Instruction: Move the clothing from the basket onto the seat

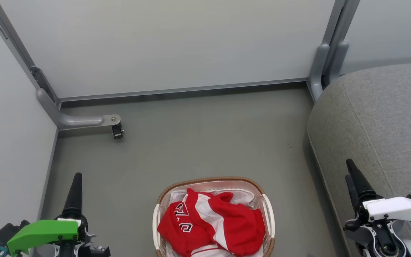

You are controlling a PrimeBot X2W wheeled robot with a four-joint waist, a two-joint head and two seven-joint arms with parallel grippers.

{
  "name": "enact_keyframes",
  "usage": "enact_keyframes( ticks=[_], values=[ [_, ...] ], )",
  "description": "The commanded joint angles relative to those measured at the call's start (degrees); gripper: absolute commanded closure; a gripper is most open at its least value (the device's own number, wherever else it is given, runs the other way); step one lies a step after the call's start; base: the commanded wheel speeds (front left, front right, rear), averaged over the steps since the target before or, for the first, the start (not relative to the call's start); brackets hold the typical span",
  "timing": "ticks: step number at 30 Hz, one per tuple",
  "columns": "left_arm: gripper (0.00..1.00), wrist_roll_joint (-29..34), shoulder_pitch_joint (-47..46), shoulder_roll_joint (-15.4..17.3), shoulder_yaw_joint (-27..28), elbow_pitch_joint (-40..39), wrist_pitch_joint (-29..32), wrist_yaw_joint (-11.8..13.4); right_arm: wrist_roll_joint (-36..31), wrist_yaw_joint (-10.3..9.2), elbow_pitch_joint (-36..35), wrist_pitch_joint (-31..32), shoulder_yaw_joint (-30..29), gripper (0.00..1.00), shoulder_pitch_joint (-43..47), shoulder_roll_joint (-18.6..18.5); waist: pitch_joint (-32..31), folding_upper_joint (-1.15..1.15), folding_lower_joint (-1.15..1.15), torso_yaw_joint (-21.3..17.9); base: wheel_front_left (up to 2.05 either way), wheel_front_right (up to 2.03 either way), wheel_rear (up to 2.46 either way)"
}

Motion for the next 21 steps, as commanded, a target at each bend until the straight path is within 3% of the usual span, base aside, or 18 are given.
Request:
enact_keyframes(
  ticks=[1, 21],
  values=[
    [0.0, 2.77, -2.19, 0.92, -0.49, -0.47, -0.77, 0.01, -2.35, 0.01, -0.63, -0.79, 0.35, 0.0, -2.01, -0.74, 0.03, 0.0, 0.0, -0.01, 0.0, 0.0, 0.0],
    [0.0, 24.81, -3.88, 3.44, -4.3, 3.32, -5.4, 0.03, -23.95, 0.01, 1.42, -5.42, 4.63, 0.0, -3.67, -2.55, 0.39, 0.0, 0.0, -0.15, 0.0, 0.0, 0.0]
  ],
)
